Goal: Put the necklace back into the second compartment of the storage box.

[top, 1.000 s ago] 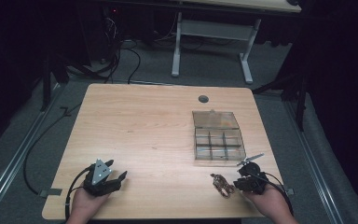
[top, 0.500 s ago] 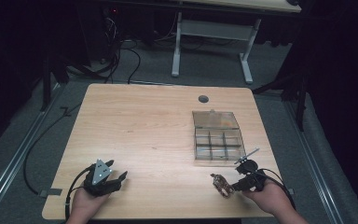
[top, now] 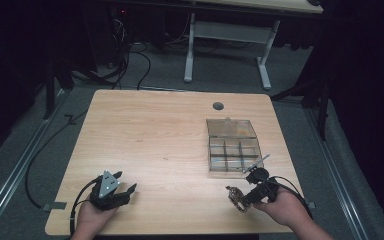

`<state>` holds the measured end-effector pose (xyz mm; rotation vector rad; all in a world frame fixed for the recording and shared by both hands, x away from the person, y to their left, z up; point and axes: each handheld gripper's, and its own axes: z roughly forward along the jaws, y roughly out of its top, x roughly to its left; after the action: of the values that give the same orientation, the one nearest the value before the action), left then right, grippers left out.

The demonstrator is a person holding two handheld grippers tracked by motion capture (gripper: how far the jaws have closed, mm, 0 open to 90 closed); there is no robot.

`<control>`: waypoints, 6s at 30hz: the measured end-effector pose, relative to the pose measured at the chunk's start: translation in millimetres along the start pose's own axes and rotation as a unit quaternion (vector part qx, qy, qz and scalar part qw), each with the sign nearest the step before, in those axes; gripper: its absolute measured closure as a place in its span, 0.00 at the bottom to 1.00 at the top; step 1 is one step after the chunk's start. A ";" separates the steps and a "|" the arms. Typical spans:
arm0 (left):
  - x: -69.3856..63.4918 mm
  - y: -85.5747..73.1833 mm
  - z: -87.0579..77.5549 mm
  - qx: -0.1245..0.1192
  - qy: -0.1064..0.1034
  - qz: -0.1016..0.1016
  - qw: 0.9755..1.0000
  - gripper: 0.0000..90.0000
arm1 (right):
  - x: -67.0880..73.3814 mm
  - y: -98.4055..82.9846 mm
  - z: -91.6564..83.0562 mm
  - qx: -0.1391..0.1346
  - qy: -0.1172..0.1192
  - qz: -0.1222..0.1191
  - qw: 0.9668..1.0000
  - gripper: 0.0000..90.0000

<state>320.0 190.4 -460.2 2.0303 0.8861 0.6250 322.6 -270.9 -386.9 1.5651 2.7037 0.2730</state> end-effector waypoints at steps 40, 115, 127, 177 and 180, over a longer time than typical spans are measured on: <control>0.4 0.0 0.0 0.000 -0.004 -0.001 1.000 0.36 | 14.7 14.8 33.4 0.025 -0.026 -0.064 0.997 0.54; 0.7 -0.3 -0.2 -0.002 -0.005 -0.002 1.000 0.36 | -50.4 123.5 -31.4 0.006 -0.043 -0.029 0.999 0.83; 0.7 -0.1 -0.2 0.000 -0.005 -0.001 1.000 0.36 | -72.7 143.0 -3.7 0.027 -0.033 -0.014 0.999 0.83; -0.2 -0.1 0.2 0.000 -0.005 0.001 1.000 0.36 | -70.9 159.9 20.2 0.064 -0.011 -0.021 0.998 0.90; -0.3 -0.1 0.1 0.001 -0.005 0.001 1.000 0.36 | -70.1 158.5 20.3 0.067 -0.008 -0.027 0.997 0.90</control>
<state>319.9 190.2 -460.4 2.0351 0.8800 0.6154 495.9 -251.2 -388.4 1.5145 2.7996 0.0780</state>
